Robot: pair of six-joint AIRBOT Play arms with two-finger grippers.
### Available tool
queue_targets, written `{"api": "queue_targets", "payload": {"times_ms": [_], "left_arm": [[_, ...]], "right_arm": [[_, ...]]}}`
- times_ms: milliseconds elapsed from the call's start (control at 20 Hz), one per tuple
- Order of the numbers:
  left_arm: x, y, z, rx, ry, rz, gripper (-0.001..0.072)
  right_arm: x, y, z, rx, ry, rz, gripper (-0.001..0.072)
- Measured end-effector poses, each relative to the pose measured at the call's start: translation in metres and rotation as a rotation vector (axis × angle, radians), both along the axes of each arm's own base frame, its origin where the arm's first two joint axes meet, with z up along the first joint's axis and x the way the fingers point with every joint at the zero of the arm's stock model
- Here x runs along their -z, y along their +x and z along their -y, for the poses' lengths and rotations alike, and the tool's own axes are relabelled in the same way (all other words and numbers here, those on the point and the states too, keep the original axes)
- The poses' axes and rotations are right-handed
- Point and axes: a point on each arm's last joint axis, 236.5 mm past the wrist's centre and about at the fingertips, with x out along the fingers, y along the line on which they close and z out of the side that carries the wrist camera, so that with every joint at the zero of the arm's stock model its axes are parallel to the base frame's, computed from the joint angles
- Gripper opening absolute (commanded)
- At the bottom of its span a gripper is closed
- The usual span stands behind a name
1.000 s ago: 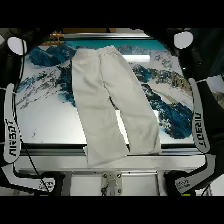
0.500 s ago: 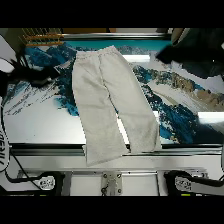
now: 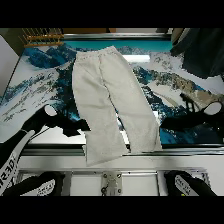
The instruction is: Fold the clothes and pants, and hang the long-sleeved shirts on hangers.
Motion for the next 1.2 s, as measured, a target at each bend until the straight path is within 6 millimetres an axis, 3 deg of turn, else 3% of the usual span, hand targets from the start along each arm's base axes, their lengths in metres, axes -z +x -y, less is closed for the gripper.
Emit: {"api": "queue_targets", "payload": {"times_ms": [200,500,550,600,650,700,750,850,950,1050,1150,1200], "left_arm": [[0.01,-0.035,0.025,0.109,0.001,-0.037,0.072],[0.013,-0.057,0.043,0.194,0.002,-0.049,0.072],[0.013,-0.058,0.043,0.198,0.003,-0.05,0.0643],[0.013,-0.059,0.044,0.201,0.003,-0.05,0.0404],[0.013,-0.06,0.044,0.205,0.003,-0.052,0.016],[0.013,-0.061,0.045,0.208,0.002,-0.055,0.003],[0.012,-0.062,0.045,0.211,-0.001,-0.06,0.003],[0.006,-0.065,0.05,0.213,-0.022,-0.07,0.003],[-0.011,-0.065,0.061,0.223,-0.066,-0.054,0.003],[-0.039,-0.071,0.081,0.261,-0.137,-0.014,0.003],[-0.072,-0.084,0.111,0.322,-0.225,0.039,0.003],[-0.087,-0.094,0.126,0.359,-0.267,0.069,0.003]], "right_arm": [[0.039,-0.043,-0.012,-0.002,0.014,-0.107,0.0601],[0.058,-0.065,-0.031,-0.025,0.035,-0.15,0.0601],[0.059,-0.067,-0.033,-0.036,0.035,-0.154,0.0599],[0.06,-0.069,-0.036,-0.046,0.036,-0.157,0.0547],[0.062,-0.07,-0.039,-0.058,0.036,-0.162,0.0411],[0.063,-0.072,-0.041,-0.067,0.036,-0.168,0.0234],[0.064,-0.073,-0.043,-0.073,0.038,-0.172,0.0017],[0.064,-0.071,-0.043,-0.08,0.033,-0.167,0.0019],[0.053,-0.051,-0.035,-0.076,0.009,-0.12,0.0019],[0.025,-0.003,-0.013,-0.022,-0.054,0.002,0.0019],[-0.028,0.065,0.021,0.097,-0.133,0.203,0.0019],[-0.066,0.101,0.041,0.172,-0.167,0.328,0.0019]]}}
